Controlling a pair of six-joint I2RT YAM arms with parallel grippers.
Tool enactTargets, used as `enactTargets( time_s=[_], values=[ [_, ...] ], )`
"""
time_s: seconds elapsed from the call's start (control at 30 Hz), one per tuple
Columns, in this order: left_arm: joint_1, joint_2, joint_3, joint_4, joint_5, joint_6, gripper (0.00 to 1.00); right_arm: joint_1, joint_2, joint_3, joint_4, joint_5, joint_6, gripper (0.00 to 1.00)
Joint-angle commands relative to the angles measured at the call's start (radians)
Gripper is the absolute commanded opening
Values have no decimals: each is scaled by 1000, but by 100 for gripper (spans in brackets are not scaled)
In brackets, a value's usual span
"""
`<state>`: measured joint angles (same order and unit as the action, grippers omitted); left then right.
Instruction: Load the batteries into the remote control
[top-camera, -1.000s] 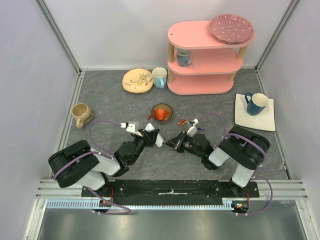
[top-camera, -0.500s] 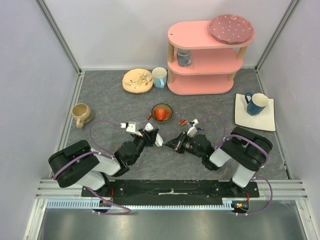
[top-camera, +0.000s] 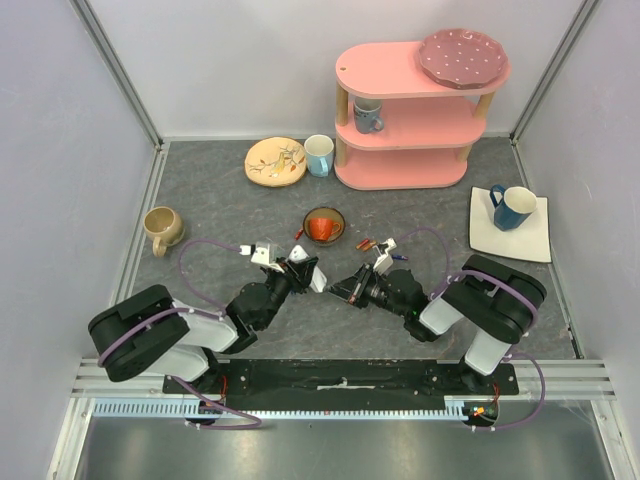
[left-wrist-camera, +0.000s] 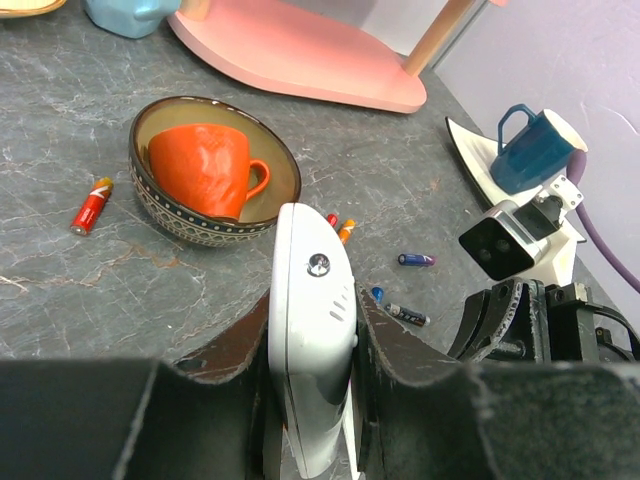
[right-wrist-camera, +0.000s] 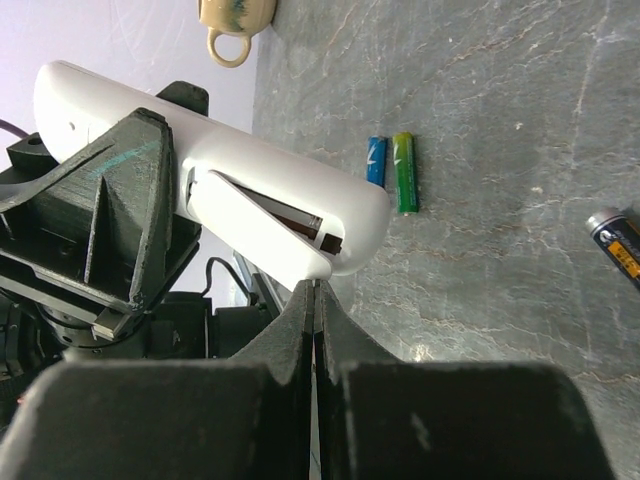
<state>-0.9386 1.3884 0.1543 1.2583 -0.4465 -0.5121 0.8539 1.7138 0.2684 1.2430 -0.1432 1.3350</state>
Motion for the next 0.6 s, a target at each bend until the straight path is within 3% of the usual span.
enactTargets(
  time_s=[0.0,0.4,0.57],
  values=[
    [-12,-41,5,-19,25,-22,2,-1,-33,11,159,2,-14,0],
    [-12,-78,-7,-68,51,-62,2,-4,-59,18,108,-7,-30,0],
    [-12,-78,4,-85,39,-66,2,-7,-88,37,38,-27,-53,13]
  ],
)
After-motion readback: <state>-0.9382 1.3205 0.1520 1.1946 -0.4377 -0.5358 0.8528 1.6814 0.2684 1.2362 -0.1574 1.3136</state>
